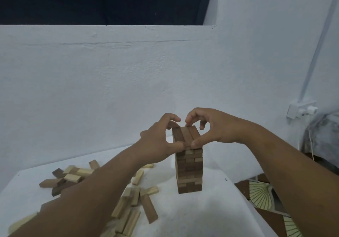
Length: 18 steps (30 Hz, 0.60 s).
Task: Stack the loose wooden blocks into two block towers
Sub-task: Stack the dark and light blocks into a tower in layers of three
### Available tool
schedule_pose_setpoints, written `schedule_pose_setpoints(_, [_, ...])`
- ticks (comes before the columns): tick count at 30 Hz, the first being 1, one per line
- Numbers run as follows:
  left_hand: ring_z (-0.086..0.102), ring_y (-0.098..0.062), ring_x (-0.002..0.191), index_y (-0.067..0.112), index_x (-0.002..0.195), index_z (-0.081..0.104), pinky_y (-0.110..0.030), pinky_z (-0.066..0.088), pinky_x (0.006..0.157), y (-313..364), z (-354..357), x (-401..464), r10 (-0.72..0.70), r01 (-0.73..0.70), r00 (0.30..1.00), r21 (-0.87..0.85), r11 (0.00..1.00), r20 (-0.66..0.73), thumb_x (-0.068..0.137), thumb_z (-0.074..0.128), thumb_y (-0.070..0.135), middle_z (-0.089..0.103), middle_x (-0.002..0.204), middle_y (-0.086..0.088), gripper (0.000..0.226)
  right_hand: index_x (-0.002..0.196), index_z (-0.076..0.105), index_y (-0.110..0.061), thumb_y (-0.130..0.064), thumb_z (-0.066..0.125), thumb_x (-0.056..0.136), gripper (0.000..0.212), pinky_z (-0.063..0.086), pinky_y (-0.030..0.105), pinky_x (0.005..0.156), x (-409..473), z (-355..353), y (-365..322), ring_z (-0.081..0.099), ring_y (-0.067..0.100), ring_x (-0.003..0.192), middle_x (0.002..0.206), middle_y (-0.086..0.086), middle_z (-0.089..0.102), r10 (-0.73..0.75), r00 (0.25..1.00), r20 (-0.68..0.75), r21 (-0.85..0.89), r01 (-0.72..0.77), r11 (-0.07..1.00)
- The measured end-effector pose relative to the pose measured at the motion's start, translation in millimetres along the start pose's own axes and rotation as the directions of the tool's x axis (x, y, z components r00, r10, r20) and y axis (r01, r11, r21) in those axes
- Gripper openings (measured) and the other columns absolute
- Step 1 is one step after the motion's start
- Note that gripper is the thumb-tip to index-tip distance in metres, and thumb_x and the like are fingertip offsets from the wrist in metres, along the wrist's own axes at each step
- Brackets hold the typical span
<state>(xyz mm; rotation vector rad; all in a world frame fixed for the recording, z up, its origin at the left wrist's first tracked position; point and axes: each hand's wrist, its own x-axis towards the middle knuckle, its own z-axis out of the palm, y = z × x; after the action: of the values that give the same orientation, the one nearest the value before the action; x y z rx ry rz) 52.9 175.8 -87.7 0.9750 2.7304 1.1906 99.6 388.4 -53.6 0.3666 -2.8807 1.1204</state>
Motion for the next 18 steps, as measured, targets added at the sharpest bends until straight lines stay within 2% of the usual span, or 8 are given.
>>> schedule_pose_setpoints(5, [0.044,0.001,0.125,0.057,0.116,0.036,-0.048,0.033,0.109,-5,1,-1,-0.006,0.006,1.0,-0.02,1.0,0.014,0.064,0.067,0.061,0.055,0.117,0.032,0.061,0.111,0.055,-0.047,-0.045,0.088,0.059,0.061,0.048,0.025,0.075,3,2,6,0.053,0.009,0.103,0.114,-0.027,0.058,0.004,1.0,0.005,0.005,-0.004,1.0])
schedule_pose_setpoints(10, [0.037,-0.01,0.135,0.065,0.128,0.025,-0.048,0.035,0.11,-7,-8,-5,0.0,0.002,0.998,-0.021,1.0,0.068,0.061,0.072,0.069,0.046,0.134,0.029,0.081,0.123,0.048,-0.051,-0.051,0.085,0.058,0.074,0.047,0.025,0.082,0,-7,2,0.049,0.0,0.109,0.123,-0.033,0.052,0.016,0.998,0.06,-0.045,-0.014,0.999])
schedule_pose_setpoints(13, [0.033,-0.004,0.135,0.063,0.131,0.024,-0.038,0.032,0.109,-11,-25,-15,0.025,-0.023,0.999,-0.036,0.999,0.041,0.068,0.076,0.059,0.04,0.14,0.03,0.082,0.124,0.046,-0.053,-0.061,0.079,0.061,0.072,0.047,0.025,0.083,-2,-12,-12,0.048,-0.004,0.109,0.125,-0.035,0.048,-0.023,1.0,-0.021,-0.12,0.02,0.993])
schedule_pose_setpoints(16, [0.032,0.006,0.134,0.056,0.132,0.033,-0.03,0.031,0.106,-23,-51,-31,0.039,-0.041,0.999,-0.05,0.998,-0.03,0.082,0.074,0.04,0.042,0.137,0.034,0.067,0.118,0.052,-0.05,-0.07,0.065,0.065,0.058,0.048,0.023,0.081,6,-4,-43,0.051,-0.006,0.104,0.12,-0.033,0.052,-0.128,0.976,-0.177,-0.178,0.096,0.979])
schedule_pose_setpoints(18, [0.034,0.009,0.132,0.052,0.13,0.041,-0.029,0.032,0.104,-36,-71,-44,0.022,-0.025,0.995,-0.027,0.999,-0.094,0.087,0.069,0.034,0.045,0.134,0.034,0.055,0.112,0.055,-0.048,-0.066,0.065,0.072,0.045,0.043,0.018,0.075,14,13,-65,0.053,-0.006,0.1,0.115,-0.031,0.055,-0.182,0.951,-0.251,-0.166,0.143,0.976])
